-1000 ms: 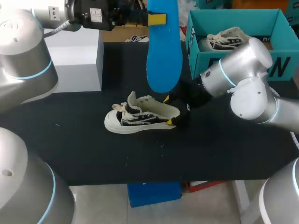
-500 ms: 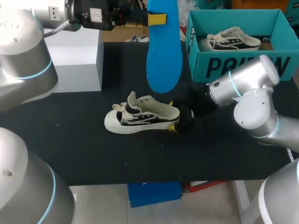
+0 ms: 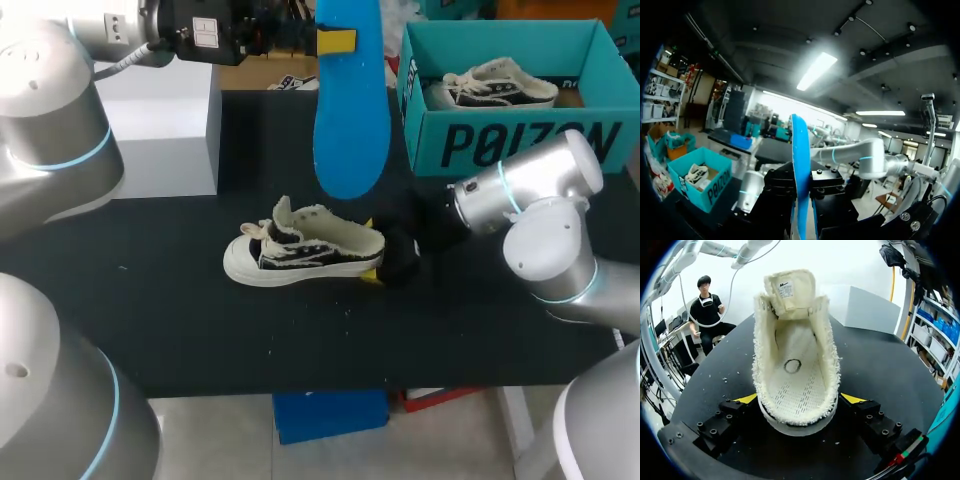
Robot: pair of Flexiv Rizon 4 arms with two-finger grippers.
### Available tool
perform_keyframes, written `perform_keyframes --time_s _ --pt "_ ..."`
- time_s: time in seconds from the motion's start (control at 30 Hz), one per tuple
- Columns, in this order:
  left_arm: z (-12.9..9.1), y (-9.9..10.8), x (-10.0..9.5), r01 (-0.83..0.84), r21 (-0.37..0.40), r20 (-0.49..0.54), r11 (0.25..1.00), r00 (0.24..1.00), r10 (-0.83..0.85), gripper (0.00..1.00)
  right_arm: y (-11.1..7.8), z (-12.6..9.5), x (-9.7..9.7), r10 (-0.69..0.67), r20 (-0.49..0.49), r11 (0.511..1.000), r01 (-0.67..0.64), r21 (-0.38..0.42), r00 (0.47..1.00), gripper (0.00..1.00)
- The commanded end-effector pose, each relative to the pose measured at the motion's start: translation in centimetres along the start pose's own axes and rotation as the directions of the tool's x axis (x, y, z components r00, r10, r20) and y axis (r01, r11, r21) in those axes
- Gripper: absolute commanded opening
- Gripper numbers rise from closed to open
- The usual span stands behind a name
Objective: Take the shoe out of the shoebox, open the shoe tongue, remove and reinsert the insole, then place the shoe into the shoebox
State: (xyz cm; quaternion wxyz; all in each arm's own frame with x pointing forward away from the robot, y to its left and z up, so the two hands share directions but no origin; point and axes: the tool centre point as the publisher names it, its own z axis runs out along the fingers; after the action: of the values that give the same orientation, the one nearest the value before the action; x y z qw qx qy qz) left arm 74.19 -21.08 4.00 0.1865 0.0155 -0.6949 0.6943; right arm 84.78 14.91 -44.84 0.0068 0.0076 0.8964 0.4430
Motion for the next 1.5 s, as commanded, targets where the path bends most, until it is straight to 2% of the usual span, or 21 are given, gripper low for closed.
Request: perform_keyframes --time_s 0.03,0.07,0.2,0.37,0.47,0.6,0.7,1.0,1.5 --pt "0.1 0.1 0.0 -0.001 0.000 0.003 1.000 1.000 0.001 0.00 0.7 -1.2 -0.3 0.001 -0.031 0.997 0.001 0.080 1.000 1.00" --pt "0.1 0.1 0.0 -0.001 0.000 0.003 1.000 1.000 0.001 0.00 0.9 -1.6 -0.4 0.000 -0.039 0.994 0.005 0.108 0.999 1.00" --pt "0.1 0.1 0.0 -0.001 0.000 0.003 1.000 1.000 0.001 0.00 1.8 -3.3 -0.8 0.037 -0.079 0.940 -0.007 0.342 0.996 1.00" --pt "0.1 0.1 0.0 -0.001 0.000 0.003 1.000 1.000 0.001 0.00 3.3 -5.0 -1.8 0.043 -0.071 0.853 0.000 0.522 0.997 1.00" --pt "0.1 0.1 0.0 -0.001 0.000 0.003 1.000 1.000 0.001 0.00 4.1 -5.3 -2.3 0.043 -0.052 0.774 0.000 0.633 0.998 1.00" --pt "0.1 0.1 0.0 -0.001 0.000 0.003 1.000 1.000 0.001 0.00 4.9 -5.1 -2.8 0.022 -0.012 0.694 -0.007 0.720 1.000 1.00" --pt "0.1 0.1 0.0 -0.001 0.000 0.003 1.000 1.000 0.001 0.00 5.4 -4.4 -2.9 0.007 0.009 0.654 -0.011 0.756 1.000 1.00" --pt "0.1 0.1 0.0 -0.001 0.000 0.003 1.000 1.000 0.001 0.00 6.5 -2.4 -3.2 -0.037 0.047 0.595 -0.016 0.803 0.998 1.00" --pt "0.1 0.1 0.0 -0.001 0.000 0.003 1.000 1.000 0.001 0.00 7.9 0.3 -4.4 -0.066 -0.034 0.621 0.068 0.781 0.997 1.00"
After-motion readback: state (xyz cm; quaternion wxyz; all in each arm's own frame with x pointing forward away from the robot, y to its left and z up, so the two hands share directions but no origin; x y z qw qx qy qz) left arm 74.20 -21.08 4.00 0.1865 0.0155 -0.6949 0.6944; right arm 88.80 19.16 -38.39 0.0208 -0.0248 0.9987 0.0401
